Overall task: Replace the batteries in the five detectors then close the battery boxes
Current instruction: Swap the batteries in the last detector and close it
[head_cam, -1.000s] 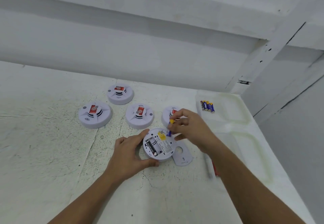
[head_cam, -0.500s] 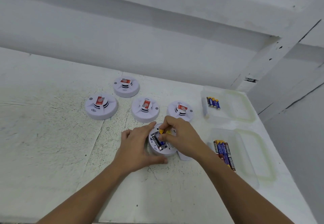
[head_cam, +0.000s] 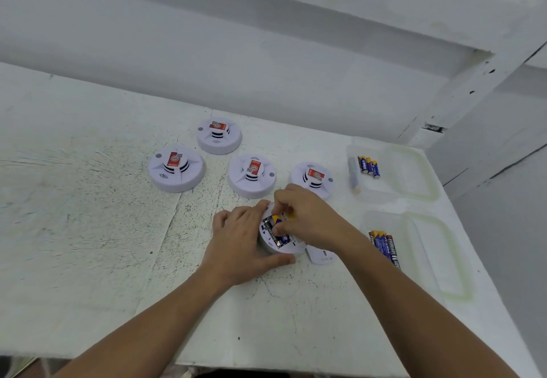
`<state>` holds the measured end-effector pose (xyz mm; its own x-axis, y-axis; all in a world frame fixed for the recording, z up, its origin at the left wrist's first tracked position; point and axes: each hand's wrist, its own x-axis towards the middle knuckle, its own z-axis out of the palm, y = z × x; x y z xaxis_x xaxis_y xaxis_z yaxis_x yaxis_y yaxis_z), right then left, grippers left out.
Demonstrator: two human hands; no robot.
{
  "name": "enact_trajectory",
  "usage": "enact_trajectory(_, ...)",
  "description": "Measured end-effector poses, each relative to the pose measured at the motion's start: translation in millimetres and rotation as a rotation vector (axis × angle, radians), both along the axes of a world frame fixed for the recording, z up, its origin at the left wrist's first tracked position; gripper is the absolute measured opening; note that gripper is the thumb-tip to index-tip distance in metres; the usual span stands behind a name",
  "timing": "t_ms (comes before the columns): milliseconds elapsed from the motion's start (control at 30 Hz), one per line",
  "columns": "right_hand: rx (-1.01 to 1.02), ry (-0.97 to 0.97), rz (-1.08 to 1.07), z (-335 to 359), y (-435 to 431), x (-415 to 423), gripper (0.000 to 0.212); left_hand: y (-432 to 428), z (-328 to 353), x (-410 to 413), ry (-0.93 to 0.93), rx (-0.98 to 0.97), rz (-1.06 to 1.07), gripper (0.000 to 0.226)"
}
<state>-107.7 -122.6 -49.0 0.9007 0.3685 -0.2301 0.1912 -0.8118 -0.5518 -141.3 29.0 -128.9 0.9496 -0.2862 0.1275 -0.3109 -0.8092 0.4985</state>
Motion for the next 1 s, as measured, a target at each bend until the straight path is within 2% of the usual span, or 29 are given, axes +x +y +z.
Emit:
enact_trajectory(233,0.000,0.045,-0.024,0,-1,-1,0.022,0,-2,-1,-0.031,-0.009,-0.003,0.105)
enact_trajectory(433,0.009,-0.001,-0.072,-4,-2,-4,0.019,1,-1,-1,-0.029,0.007,-0.001,0.109)
enact_trajectory(800,0.188,-0.056,-0.352,-27,5,-20,0.015,1,1,-1,-0.036,0.004,0.016,0.111)
enact_trajectory(1000,0.216,-0.043,-0.451,-29,6,-21,0.033,2,1,0,-0.038,-0.012,0.014,0.112)
